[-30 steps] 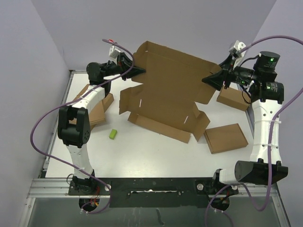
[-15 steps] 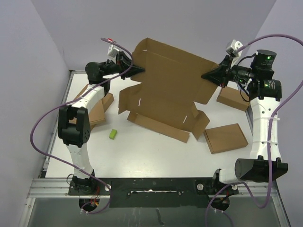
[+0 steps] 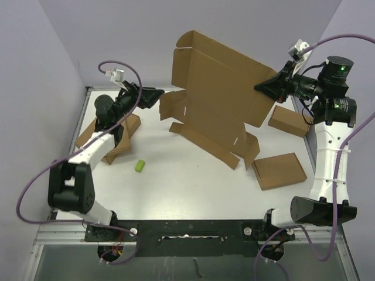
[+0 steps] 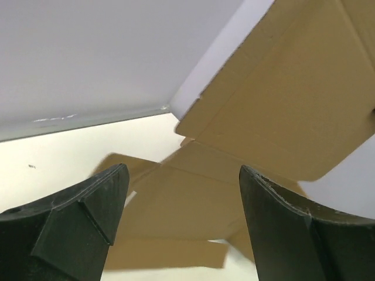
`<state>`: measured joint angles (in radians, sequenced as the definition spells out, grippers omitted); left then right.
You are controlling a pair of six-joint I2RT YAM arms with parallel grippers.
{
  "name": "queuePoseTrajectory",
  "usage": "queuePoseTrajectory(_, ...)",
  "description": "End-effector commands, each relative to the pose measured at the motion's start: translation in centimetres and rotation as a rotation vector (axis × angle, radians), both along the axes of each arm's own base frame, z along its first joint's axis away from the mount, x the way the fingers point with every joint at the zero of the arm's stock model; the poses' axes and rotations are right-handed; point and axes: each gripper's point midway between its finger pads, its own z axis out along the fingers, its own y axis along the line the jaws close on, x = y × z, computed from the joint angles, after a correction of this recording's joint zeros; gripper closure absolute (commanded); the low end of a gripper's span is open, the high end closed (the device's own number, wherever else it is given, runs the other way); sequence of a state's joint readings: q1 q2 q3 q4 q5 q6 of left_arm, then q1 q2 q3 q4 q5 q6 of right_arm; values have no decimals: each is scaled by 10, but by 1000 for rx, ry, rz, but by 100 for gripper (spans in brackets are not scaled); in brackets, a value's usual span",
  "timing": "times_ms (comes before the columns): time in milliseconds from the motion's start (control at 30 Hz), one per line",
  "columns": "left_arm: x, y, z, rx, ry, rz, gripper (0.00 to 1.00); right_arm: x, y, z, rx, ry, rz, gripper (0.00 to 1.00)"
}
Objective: Fold the paper box
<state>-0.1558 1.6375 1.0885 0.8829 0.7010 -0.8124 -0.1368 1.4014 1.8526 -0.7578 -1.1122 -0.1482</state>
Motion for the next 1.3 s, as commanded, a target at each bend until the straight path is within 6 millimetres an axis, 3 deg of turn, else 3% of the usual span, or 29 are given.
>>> queuePoseTrajectory(0,-51,13,61,-140,37,194,25,-11,5,32,72,-11,-5,100)
queuePoseTrajectory(100,-77,-22,36,-196,196,151,21,-11,9,29,135,52,19,100)
queuePoseTrajectory(233,-97,-60,11,-315,384,96,17,-11,15,19,210,148,35,100)
queuePoseTrajectory(400,-112,-92,-7,-375,487,97,14,-14,17,12,269,225,25,100)
queuePoseTrajectory(533,-110,-107,-17,-395,521,108,13,-14,20,11,328,289,40,100)
queuePoseTrajectory(700,-101,-117,-19,-438,493,97,12,-13,24,15,404,354,79,100)
queuePoseTrajectory(1100,-100,-130,20,-528,347,36,13,-14,30,1,461,459,111,100)
queuePoseTrajectory(1267,-102,-131,25,-545,322,29,13,-14,31,0,484,480,118,100)
